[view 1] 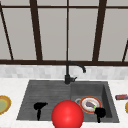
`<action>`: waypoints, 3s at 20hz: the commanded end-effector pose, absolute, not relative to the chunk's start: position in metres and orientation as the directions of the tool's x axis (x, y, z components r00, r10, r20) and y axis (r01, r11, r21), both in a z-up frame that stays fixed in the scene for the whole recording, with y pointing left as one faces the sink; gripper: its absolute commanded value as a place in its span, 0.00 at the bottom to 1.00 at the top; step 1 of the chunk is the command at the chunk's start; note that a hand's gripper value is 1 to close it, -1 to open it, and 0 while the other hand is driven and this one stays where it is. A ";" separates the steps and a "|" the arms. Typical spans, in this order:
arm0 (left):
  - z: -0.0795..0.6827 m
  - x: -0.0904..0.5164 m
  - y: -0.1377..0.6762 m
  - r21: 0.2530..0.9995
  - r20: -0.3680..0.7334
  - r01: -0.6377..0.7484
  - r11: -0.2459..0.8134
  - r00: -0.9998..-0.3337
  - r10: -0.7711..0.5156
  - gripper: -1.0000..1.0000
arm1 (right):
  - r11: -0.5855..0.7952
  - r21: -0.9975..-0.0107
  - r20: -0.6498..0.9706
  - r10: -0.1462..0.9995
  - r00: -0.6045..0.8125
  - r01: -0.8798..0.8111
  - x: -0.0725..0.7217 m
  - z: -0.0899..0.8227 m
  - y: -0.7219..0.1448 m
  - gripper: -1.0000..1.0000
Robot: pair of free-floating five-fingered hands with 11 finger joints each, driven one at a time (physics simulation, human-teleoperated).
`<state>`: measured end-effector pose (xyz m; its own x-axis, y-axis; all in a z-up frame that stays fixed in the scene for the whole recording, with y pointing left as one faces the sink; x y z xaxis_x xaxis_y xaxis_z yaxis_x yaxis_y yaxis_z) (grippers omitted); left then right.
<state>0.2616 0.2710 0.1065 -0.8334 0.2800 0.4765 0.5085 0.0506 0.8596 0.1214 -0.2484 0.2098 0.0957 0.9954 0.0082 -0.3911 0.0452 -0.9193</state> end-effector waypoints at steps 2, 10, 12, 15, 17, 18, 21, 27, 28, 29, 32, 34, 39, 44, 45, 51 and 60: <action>0.125 0.253 0.277 0.859 0.477 0.507 0.069 -0.843 0.249 0.00 | 0.045 -0.919 0.008 0.995 0.096 -0.391 0.121 0.210 -0.248 0.50; 0.147 0.228 0.286 0.848 0.506 0.527 0.064 -0.839 0.200 0.00 | 0.045 -0.919 0.008 0.995 0.096 -0.391 0.121 0.210 -0.248 0.50; 0.149 0.218 0.289 0.852 0.497 0.519 0.068 -0.843 0.205 0.00 | 0.045 -0.919 0.008 0.995 0.096 -0.391 0.121 0.210 -0.248 0.50; 0.155 0.200 0.295 0.852 0.495 0.520 0.067 -0.840 0.224 0.00 | 0.045 -0.919 0.008 0.995 0.096 -0.391 0.121 0.210 -0.248 0.50; 0.159 0.192 0.296 0.848 0.501 0.525 0.071 -0.839 0.214 0.00 | 0.045 -0.919 0.008 0.995 0.096 -0.391 0.121 0.210 -0.248 0.50; 0.163 0.185 0.295 0.851 0.497 0.521 0.068 -0.840 0.216 0.00 | 0.045 -0.919 0.008 0.995 0.096 -0.391 0.121 0.210 -0.248 0.50; 0.174 0.171 0.295 0.852 0.499 0.520 0.063 -0.842 0.207 0.00 | 0.045 -0.919 0.008 0.995 0.096 -0.391 0.121 0.210 -0.248 0.50; 0.199 0.146 0.295 0.852 0.501 0.520 0.059 -0.844 0.193 0.00 | 0.045 -0.919 0.008 0.995 0.096 -0.391 0.121 0.210 -0.248 0.50; 0.204 0.141 0.295 0.852 0.502 0.520 0.056 -0.843 0.194 0.00 | 0.045 -0.919 0.008 0.995 0.096 -0.391 0.121 0.210 -0.248 0.50; 0.209 0.137 0.295 0.852 0.502 0.520 0.055 -0.843 0.191 0.00 | 0.045 -0.919 0.008 0.995 0.096 -0.391 0.121 0.210 -0.248 0.50; 0.220 0.127 0.294 0.852 0.507 0.521 0.046 -0.845 0.173 0.00 | 0.045 -0.919 0.008 0.995 0.096 -0.391 0.121 0.210 -0.248 0.50; 0.228 0.122 0.294 0.853 0.507 0.519 0.047 -0.847 0.162 0.00 | 0.045 -0.919 0.008 0.995 0.096 -0.391 0.121 0.210 -0.248 0.50; 0.228 0.125 0.294 0.857 0.504 0.513 0.055 -0.855 0.124 0.00 | 0.045 -0.919 0.008 0.995 0.096 -0.391 0.121 0.210 -0.248 0.50; 0.214 0.121 0.294 0.857 0.506 0.512 0.054 -0.857 0.094 0.00 | 0.045 -0.919 0.008 0.995 0.096 -0.391 0.121 0.210 -0.248 0.50; 0.212 0.117 0.292 0.858 0.507 0.512 0.047 -0.857 0.096 0.00 | 0.045 -0.919 0.008 0.995 0.096 -0.391 0.121 0.210 -0.248 0.50; 0.214 0.115 0.295 0.860 0.502 0.511 0.001 -0.845 0.187 0.50 | 0.046 -0.919 0.014 0.996 0.085 -0.391 0.121 0.210 -0.249 0.00; 0.213 0.115 0.294 0.873 0.477 0.488 0.018 -0.861 0.178 0.50 | 0.016 -0.939 0.052 0.994 -0.096 -0.344 0.120 0.216 -0.251 0.00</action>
